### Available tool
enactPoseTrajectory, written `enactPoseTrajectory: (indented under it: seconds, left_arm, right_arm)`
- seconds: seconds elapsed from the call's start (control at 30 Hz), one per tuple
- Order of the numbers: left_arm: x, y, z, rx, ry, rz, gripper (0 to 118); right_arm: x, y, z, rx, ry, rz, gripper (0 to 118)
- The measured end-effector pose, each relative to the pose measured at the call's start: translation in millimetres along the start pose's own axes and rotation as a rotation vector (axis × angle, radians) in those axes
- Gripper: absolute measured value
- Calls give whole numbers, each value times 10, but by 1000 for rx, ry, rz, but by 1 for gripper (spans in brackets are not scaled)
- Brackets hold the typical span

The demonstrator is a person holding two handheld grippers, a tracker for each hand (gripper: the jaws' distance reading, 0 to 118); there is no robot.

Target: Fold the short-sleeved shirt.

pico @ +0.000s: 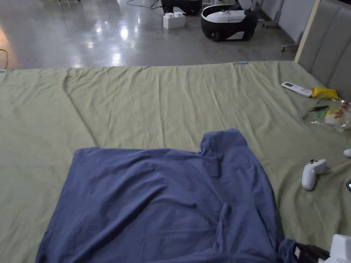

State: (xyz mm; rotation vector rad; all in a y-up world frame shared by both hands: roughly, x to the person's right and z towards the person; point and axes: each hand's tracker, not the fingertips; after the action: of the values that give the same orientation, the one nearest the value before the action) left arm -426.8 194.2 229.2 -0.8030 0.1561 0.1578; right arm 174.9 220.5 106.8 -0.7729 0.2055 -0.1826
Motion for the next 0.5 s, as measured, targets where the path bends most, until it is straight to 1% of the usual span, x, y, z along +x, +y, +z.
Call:
enactPoseTrajectory:
  seconds: [0.07, 0.17, 0.27, 0.4, 0.47, 0.5]
  left_arm:
    - [-15, 130, 67, 55, -7, 26, 9]
    - [-21, 354, 108, 103, -32, 69, 9]
    - [-18, 559, 84, 129, -55, 98, 9]
    - [50, 947, -34, 166, -72, 120, 8]
    - [59, 1161, -186, 166, -68, 125, 9]
    - [55, 1257, -300, 156, -44, 128, 8]
  right_arm:
    - [19, 90, 35, 44, 10, -25, 2]
    - [16, 258, 7, 65, 13, -11, 2]
    - [-26, 441, -43, 90, 42, -9, 2]
    - [-138, 831, -209, 141, 60, 25, 2]
    - [-183, 1036, -375, 160, 49, 37, 2]
    - [-204, 1142, -494, 157, 38, 50, 2]
